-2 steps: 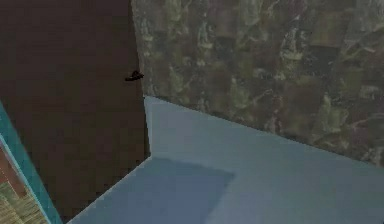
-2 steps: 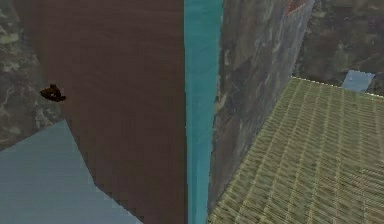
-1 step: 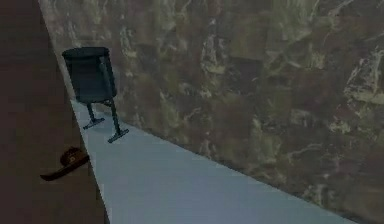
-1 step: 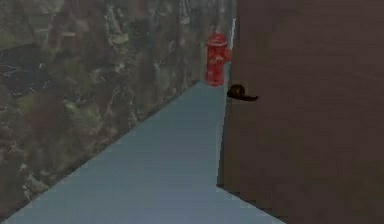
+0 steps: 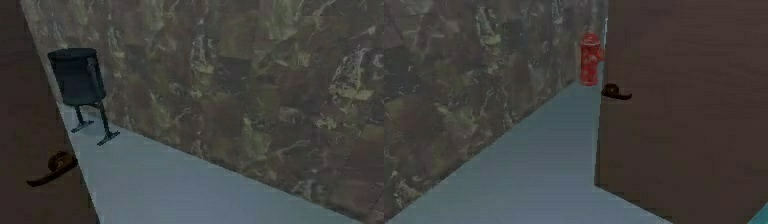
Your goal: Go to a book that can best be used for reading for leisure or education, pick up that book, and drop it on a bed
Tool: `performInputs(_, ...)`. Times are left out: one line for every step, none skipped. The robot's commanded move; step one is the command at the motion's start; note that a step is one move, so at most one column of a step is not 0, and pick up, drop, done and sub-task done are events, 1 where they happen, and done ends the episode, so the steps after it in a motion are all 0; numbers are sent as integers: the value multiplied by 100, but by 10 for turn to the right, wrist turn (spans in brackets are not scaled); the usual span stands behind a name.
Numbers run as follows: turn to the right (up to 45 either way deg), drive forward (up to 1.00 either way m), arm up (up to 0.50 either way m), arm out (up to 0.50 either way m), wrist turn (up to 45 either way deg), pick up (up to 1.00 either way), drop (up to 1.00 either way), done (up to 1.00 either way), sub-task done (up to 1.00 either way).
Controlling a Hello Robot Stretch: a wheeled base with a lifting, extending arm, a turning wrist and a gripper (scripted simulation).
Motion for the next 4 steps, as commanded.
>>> performInputs(300, 0, 0, 0, 0, 0, 0, 0, 0)
performInputs(0, 45, 0, 0, 0, 0, 0, 0, 0)
performInputs(-450, 0, 0, 0, 0, 0, 0, 0, 0)
performInputs(-150, 0, 0, 0, 0, 0, 0, 0, 0)
